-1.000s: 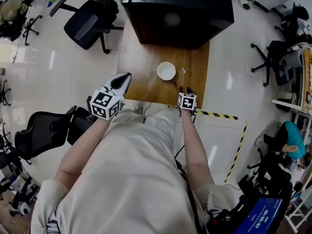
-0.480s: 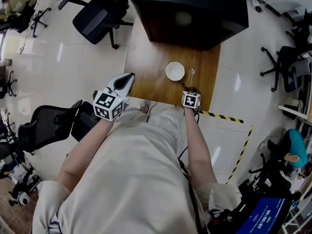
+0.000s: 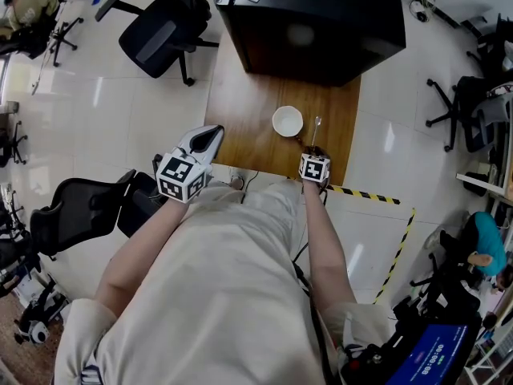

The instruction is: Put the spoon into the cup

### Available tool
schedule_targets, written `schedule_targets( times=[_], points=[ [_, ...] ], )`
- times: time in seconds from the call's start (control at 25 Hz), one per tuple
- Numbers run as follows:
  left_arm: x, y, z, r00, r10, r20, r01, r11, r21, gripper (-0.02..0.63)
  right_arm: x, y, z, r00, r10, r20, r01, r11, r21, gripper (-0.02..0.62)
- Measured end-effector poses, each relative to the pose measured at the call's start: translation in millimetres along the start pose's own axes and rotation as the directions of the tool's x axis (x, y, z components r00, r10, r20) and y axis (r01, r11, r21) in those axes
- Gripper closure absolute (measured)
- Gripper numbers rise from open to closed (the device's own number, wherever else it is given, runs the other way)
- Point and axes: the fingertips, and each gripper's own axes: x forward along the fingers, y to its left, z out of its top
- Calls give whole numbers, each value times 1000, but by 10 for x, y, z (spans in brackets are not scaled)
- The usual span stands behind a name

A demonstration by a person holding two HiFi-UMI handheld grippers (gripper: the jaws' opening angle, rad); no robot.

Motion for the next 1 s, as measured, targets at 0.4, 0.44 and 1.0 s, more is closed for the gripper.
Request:
schedule_targets(
  times=[0.4,0.44,1.0],
  points=[
    [68,-7,107,999,-33,25,32,999,8,601,-488,-159,274,999,23,39,-25,998,62,469],
    [80,-22,118,999,-39,28,38,999,8,601,-542,-160,316,998,30,48,-32,998,62,469],
    [184,-186,185,990,-126,59,125,992,21,601,-1360,20,997,988,128,83,-129,992,3,469]
  ],
)
